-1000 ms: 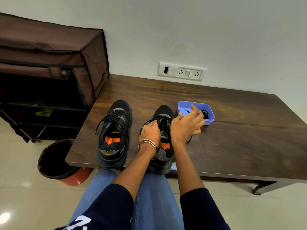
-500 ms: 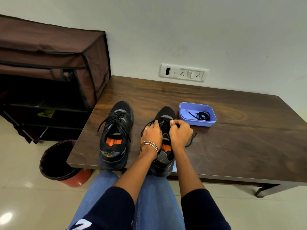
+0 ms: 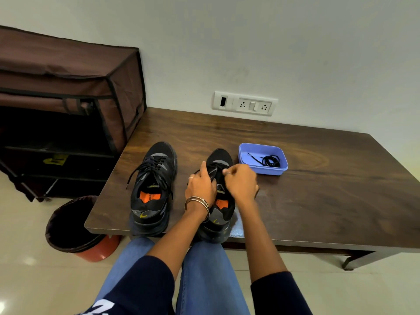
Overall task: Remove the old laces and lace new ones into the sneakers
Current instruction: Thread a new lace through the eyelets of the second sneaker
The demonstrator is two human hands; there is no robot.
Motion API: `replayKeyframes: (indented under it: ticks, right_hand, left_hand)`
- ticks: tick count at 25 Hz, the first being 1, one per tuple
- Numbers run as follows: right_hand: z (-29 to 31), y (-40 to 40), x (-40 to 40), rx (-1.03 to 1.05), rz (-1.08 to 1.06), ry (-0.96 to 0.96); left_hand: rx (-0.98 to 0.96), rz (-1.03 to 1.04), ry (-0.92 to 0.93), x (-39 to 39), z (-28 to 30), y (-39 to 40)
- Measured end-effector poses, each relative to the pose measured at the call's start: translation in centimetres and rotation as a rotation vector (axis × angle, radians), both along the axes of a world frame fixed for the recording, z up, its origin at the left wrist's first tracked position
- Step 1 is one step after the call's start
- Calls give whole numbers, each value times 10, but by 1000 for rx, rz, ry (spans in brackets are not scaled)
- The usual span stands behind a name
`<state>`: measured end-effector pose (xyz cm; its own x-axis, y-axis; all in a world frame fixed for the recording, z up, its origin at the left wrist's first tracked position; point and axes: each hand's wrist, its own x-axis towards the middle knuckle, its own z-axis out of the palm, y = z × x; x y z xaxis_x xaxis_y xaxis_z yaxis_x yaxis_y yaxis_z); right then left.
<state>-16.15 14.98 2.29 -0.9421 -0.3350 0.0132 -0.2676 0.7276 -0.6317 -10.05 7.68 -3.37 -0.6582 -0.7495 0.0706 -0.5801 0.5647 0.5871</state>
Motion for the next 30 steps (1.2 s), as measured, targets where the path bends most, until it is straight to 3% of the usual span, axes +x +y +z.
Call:
replayKeyframes:
  ticks: [3,5,7,9,13,22,24,28,30]
  right_hand:
    - [-15,-5,19,131,67,-3]
    - [-23,-3,16,142,58,33]
    - [-32,1,11,171,66,52]
    - [-37,3,9,153,63,46]
    - [-42,0,8,87,58,32]
    - [-46,-1,6,51,55,30]
    - [-47,-1,5,44,65,25]
    - [-47,-1,4,94,97,15]
    - [-47,-2,4,106,94,12]
  left_hand:
    - [-82,-124,283,4,-3,-5]
    - [38,-208,470,3,0,-12]
    - [167,-159,536,-5,12,-20]
    - [92,-172,393,-20,25,-28]
    - [-231,-280,-183,-47,34,-35]
    - [-493,-369,-374,-58,37,-17]
    - [-377,-252,-297,-57,33,-22]
    - [343,366,123,-47,28,-44]
    - [418,386,163,-44,33,-38]
